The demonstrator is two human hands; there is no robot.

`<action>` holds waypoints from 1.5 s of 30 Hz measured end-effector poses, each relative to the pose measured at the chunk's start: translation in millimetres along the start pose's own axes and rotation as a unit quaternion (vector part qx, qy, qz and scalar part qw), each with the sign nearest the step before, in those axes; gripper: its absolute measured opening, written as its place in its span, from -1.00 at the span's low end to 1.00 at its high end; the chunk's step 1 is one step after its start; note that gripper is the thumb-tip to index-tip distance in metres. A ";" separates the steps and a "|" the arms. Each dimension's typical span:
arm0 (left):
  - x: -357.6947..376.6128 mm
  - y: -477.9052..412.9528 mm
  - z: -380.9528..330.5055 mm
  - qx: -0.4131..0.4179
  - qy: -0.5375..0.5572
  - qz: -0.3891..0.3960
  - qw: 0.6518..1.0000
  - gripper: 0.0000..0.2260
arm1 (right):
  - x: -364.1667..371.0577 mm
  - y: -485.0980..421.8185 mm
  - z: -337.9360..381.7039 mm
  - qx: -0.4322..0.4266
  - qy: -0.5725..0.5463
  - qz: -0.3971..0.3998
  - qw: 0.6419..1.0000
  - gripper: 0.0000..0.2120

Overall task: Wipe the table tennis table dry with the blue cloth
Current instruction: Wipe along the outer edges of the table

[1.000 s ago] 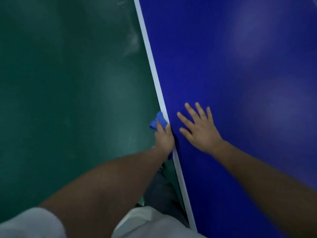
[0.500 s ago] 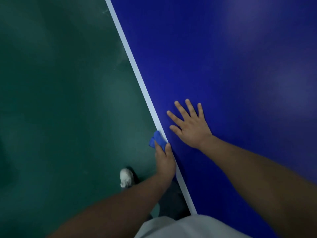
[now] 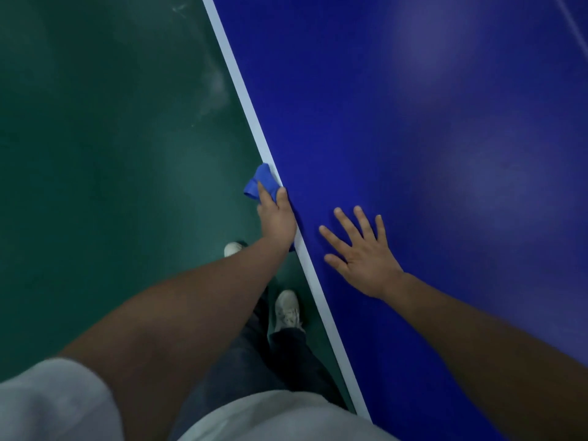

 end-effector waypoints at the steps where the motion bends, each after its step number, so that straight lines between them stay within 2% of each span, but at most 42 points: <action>1: 1.5 6.9 6.6 0.000 -0.002 0.005 1.000 -0.47 | -1.6 0.4 1.3 0.000 -0.007 0.002 1.000 -0.39; 5: 8.9 42.2 34.6 0.004 -0.008 0.065 0.998 -0.37 | -41.0 -32.1 19.8 -0.015 -0.040 -0.041 0.998 -0.41; 8: 9.6 35.2 34.2 -0.004 0.007 0.087 0.996 -0.42 | -80.3 -87.7 32.9 -0.027 -0.029 -0.056 0.998 -0.44; 10: 6.1 5.6 16.4 -0.014 0.017 0.087 0.996 -0.43 | -114.5 -132.2 32.8 -0.019 -0.021 -0.065 0.997 -0.44; 13: -6.8 -57.8 -28.6 -0.013 0.035 0.067 0.997 -0.34 | -155.8 -193.4 19.6 0.006 0.002 -0.060 0.998 -0.39; 19: -35.5 -181.0 -123.5 -0.020 0.004 0.070 0.997 -0.44 | -203.7 -292.5 0.0 0.048 0.005 -0.038 0.998 -0.44; 23: -39.1 -197.6 -133.9 -0.014 0.002 0.068 0.998 -0.43 | -200.8 -303.3 -0.4 0.054 0.001 -0.023 0.998 -0.44; 29: -29.4 -148.2 -95.0 -0.016 0.011 0.095 0.995 -0.42 | -201.9 -304.2 0.0 0.061 0.000 0.007 0.998 -0.43; 33: -30.5 -153.2 -103.1 -0.023 0.008 0.088 0.996 -0.44 | -199.3 -302.9 1.3 0.054 0.000 0.002 0.999 -0.44; 38: -46.0 -235.0 -156.2 -0.008 0.005 0.061 0.998 -0.43 | -200.2 -302.8 1.4 0.053 0.009 -0.006 0.999 -0.44; 45: -58.9 -320.6 -211.1 -0.019 -0.013 0.073 0.997 -0.42 | -200.3 -302.5 -4.1 0.059 0.015 -0.029 0.998 -0.45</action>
Point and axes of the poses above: each hand's wrist, its own y-axis away from the middle knuckle, its own x-axis out of the palm, z = x × y, the point moved 9 cm from there along -y, towards the middle knuckle, and after that the axes turned 4 degrees about z, right-handed, at the moved point
